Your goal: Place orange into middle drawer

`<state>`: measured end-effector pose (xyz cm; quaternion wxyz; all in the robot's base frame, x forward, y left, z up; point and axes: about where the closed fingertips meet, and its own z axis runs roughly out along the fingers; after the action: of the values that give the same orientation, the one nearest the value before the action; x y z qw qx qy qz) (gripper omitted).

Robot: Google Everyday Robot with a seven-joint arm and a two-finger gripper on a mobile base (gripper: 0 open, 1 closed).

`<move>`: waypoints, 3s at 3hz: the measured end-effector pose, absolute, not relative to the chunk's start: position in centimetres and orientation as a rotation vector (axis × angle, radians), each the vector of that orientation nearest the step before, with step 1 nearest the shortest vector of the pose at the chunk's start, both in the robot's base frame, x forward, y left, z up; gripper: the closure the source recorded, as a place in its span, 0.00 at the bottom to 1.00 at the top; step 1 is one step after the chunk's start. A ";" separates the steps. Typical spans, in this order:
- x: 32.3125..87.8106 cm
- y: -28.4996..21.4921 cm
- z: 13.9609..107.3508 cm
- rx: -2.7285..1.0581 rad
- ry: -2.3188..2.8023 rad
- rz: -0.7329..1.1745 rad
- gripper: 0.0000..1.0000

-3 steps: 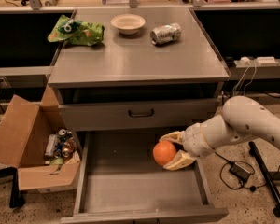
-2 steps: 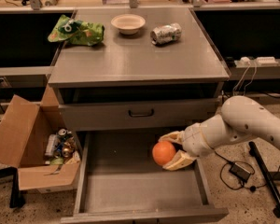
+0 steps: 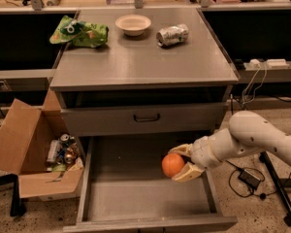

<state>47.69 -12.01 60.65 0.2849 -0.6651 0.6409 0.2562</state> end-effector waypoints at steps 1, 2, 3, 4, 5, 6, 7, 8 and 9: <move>48.5 -12.9 56.1 -1.743 1.762 0.736 1.00; 49.4 -13.7 50.0 -1.697 1.845 0.800 1.00; 50.0 -13.9 46.9 -1.666 1.883 0.830 1.00; 50.7 -13.1 44.3 -1.672 1.891 0.872 1.00; 51.4 -12.2 42.1 -1.694 1.895 0.917 1.00; 51.9 -12.2 39.8 -1.682 1.938 0.965 0.74; 52.0 -12.3 38.9 -1.672 1.960 0.984 0.51; 51.9 -12.3 38.8 -1.671 1.960 0.993 0.28; 51.9 -12.3 38.8 -1.672 1.959 0.995 0.00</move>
Offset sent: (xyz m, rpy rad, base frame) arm 0.0213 -0.0295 -0.1520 -0.0006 0.2034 -0.0995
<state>51.91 -12.33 38.75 0.1892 -0.5946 0.6966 0.3540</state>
